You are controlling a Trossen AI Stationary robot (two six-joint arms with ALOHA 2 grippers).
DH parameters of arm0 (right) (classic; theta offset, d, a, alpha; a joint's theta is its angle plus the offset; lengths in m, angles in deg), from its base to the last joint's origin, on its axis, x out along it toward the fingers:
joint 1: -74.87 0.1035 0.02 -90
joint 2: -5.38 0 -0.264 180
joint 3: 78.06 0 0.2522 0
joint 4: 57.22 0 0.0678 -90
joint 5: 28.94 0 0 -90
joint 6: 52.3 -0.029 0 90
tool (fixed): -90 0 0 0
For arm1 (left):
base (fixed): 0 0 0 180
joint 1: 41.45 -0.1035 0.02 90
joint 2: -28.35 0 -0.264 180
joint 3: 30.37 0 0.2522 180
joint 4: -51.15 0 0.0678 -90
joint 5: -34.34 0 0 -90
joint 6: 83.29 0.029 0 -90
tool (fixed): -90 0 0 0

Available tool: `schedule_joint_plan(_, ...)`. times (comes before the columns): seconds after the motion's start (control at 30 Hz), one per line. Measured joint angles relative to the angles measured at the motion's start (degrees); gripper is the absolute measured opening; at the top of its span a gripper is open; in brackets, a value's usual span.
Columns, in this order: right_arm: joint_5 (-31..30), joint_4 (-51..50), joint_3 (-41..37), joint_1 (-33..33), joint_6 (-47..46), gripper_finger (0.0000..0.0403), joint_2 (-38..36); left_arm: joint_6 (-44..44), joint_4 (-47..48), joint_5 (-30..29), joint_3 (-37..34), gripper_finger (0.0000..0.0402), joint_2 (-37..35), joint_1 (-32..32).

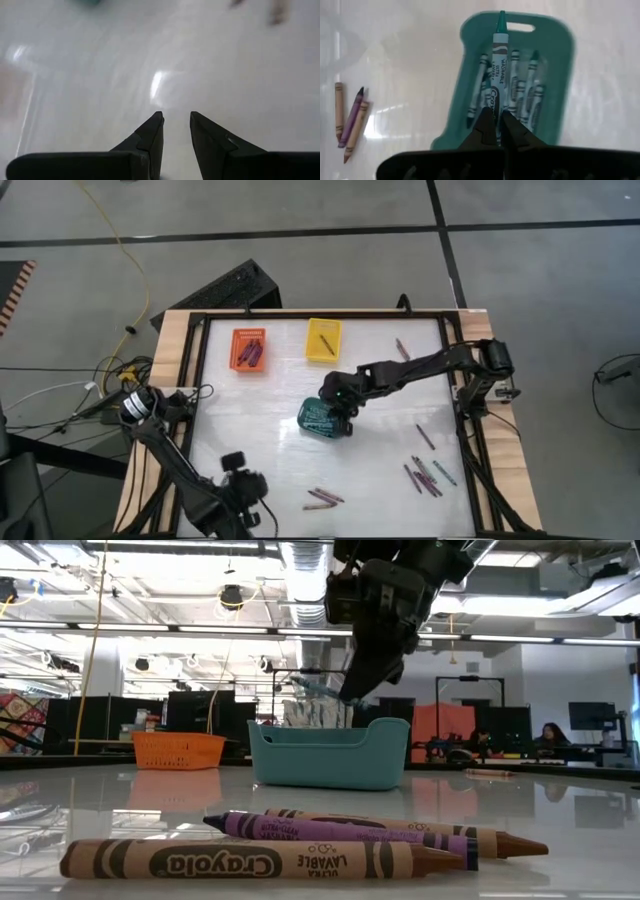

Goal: Sort crayons
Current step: Put the blue crayon into the blue bin, then put the brown crayon into the yellow bin

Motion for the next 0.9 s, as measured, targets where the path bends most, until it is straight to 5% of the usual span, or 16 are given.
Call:
schedule_joint_plan(0.43,1.38,-0.05,0.00,-0.45,0.56,0.0030,0.02,-32.47,9.30,4.84,0.00,0.0087,0.00,12.08)
schedule_joint_plan(0.7,1.38,-0.04,0.00,-1.23,1.11,0.0071,0.02,-50.96,10.83,13.89,-3.65,0.0087,-0.04,17.78)
schedule_joint_plan(0.9,1.40,0.00,0.00,-1.15,1.85,0.0102,0.02,-54.28,8.96,16.63,-9.15,0.0087,-0.11,17.14)
